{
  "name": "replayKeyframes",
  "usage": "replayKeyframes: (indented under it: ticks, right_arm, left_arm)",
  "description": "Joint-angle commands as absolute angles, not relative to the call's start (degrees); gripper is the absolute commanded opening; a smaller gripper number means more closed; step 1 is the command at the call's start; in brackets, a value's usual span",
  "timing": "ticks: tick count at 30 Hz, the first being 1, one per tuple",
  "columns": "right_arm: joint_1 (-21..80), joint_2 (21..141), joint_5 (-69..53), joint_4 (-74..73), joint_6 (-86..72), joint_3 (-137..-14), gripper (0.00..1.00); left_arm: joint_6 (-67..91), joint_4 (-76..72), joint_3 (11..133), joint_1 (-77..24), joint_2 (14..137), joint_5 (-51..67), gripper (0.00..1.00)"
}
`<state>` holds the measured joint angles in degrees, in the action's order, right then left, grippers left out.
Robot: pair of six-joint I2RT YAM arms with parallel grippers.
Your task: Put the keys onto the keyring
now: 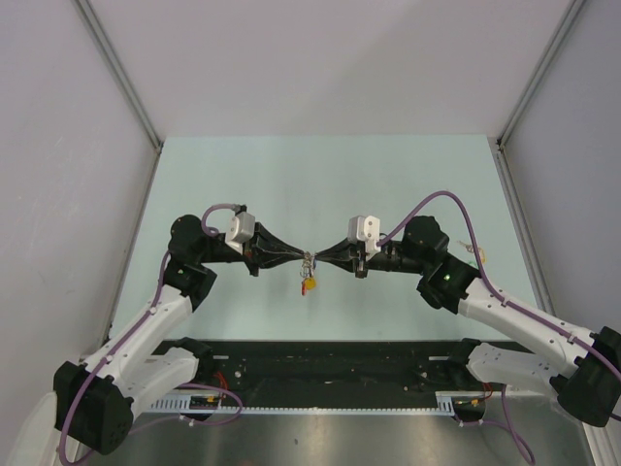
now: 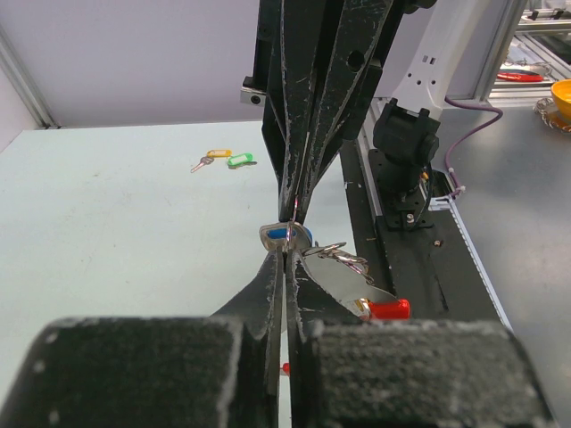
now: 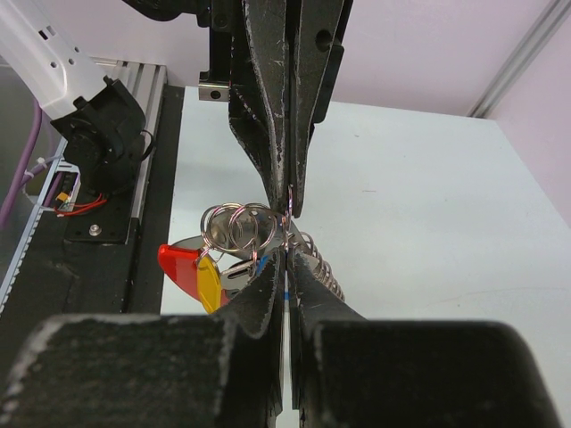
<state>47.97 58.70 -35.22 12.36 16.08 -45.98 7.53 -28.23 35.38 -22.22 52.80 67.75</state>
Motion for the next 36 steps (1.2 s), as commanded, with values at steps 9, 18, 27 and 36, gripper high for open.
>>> replayKeyframes:
  ticks: [9, 18, 27, 36]
  right_arm:
    - [48.3, 58.0, -35.0, 15.6, 14.9, -47.5, 0.00]
    - [48.5, 58.5, -34.9, 14.8, 14.9, -48.2, 0.00]
    - [48.4, 58.7, -34.2, 14.9, 14.7, -48.3, 0.00]
    - [48.4, 58.8, -34.1, 15.2, 14.4, -48.3, 0.00]
  left_arm:
    - [6.9, -30.3, 35.9, -21.8, 51.5, 69.6, 0.00]
    - [6.9, -30.3, 36.0, -21.8, 51.3, 69.6, 0.00]
    - [6.9, -30.3, 35.9, -21.9, 51.4, 69.7, 0.00]
    - [7.0, -30.5, 35.9, -21.9, 51.5, 70.1, 0.00]
